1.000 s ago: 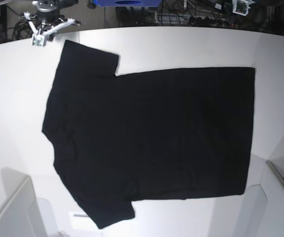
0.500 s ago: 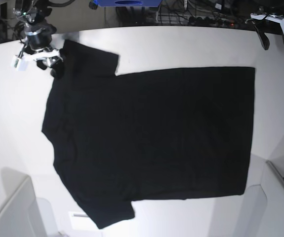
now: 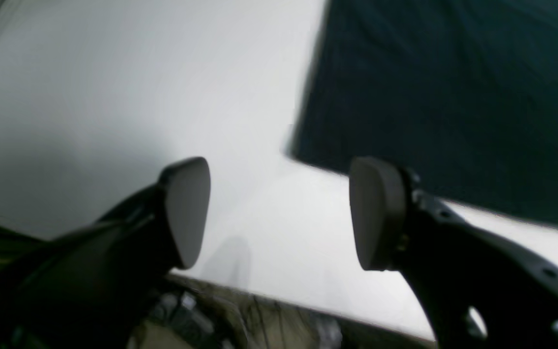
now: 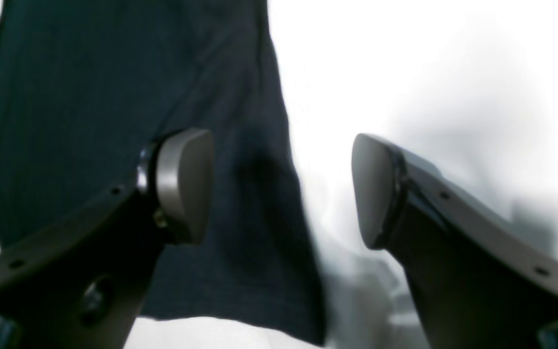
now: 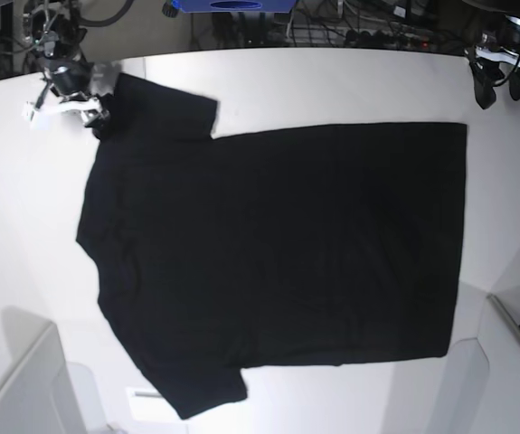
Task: Fold the T-shirt properly
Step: 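Move both grippers to the shirt's shoulder corners and grasp them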
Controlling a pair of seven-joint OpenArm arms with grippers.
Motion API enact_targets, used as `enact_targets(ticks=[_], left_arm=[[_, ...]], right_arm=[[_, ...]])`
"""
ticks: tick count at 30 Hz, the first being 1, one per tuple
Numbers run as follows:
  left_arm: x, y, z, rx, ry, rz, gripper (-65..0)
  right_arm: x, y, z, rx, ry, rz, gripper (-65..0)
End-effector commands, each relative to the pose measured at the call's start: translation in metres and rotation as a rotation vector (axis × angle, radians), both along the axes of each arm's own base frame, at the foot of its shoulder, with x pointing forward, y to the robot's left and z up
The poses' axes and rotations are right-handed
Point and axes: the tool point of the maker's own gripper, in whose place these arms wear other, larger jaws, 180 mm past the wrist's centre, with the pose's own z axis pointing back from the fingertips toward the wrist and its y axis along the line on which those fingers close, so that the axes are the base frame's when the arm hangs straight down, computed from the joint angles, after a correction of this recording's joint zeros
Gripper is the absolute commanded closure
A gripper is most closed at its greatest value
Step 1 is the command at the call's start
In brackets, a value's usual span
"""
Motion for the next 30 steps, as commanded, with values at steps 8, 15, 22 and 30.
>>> enact_targets(ticks=[8, 15, 22, 30], left_arm=[[0.004, 0.028, 0.015, 0.033, 0.002, 0.051, -43.4], [0.012, 0.021, -0.010, -0.044, 0.014, 0.056, -42.9], [0.022, 0.012, -0.052, -0.176, 0.031, 0.095, -42.8], [0.041, 0.003, -0.066, -0.236, 0.015, 0.091, -42.8]], right_arm=[[-0.005, 0.029, -0.013, 0.054, 0.025, 0.064, -41.7], [-0.007, 0.025, -0.016, 0.050, 0.035, 0.056, -32.1], [-0.010, 0.026, -0.021, 0.056, 0.047, 0.060, 0.0], [-0.011, 0.027, -0.021, 0.057, 0.049, 0.059, 0.0]])
